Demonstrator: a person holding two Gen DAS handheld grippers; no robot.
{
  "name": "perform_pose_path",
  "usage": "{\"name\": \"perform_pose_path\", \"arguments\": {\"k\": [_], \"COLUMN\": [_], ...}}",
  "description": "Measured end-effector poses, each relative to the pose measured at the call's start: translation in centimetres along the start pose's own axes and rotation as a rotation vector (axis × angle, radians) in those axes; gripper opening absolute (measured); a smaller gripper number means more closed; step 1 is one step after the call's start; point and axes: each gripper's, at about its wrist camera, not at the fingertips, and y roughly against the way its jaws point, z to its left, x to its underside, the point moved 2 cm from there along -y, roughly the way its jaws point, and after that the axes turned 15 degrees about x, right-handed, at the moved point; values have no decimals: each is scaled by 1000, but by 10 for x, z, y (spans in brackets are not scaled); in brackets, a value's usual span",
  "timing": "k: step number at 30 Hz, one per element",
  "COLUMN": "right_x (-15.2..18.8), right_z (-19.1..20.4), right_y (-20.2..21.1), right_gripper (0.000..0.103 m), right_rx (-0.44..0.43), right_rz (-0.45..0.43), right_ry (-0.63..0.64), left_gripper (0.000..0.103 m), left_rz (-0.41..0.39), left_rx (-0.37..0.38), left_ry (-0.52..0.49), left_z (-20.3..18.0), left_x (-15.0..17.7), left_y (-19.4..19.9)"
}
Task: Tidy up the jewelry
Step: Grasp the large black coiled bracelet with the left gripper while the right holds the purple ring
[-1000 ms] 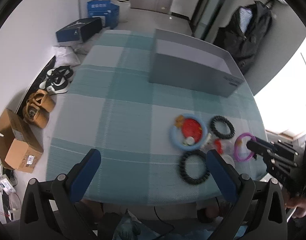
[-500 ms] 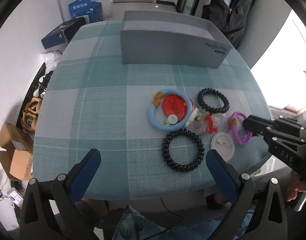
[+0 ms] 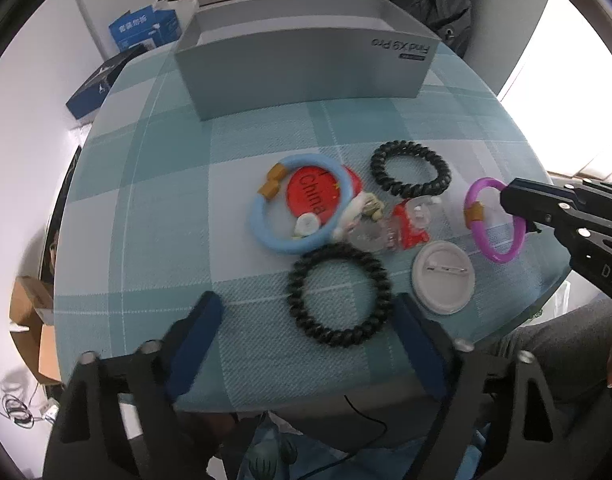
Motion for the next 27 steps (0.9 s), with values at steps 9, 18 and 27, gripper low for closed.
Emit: {"name": "perform_pose_path", "arguments": {"k": [9, 18, 27], "right_x": [-3, -7, -18], "right_z": [-5, -12, -7], "right_y": [1, 5, 15], "right_gripper": [8, 8, 8], "right_rx": [-10, -27, -44], "right_rz": [-3, -9, -44], "right_ry": [-23, -71, -104], "left_gripper": [37, 32, 31], "left_rz": [-4, -20, -47], "left_rx": [66, 171, 222], "left_ry": [-14, 40, 74], "left_z": [-15, -1, 4], "left_x": [4, 2, 1], "left_y": [7, 11, 17]}}
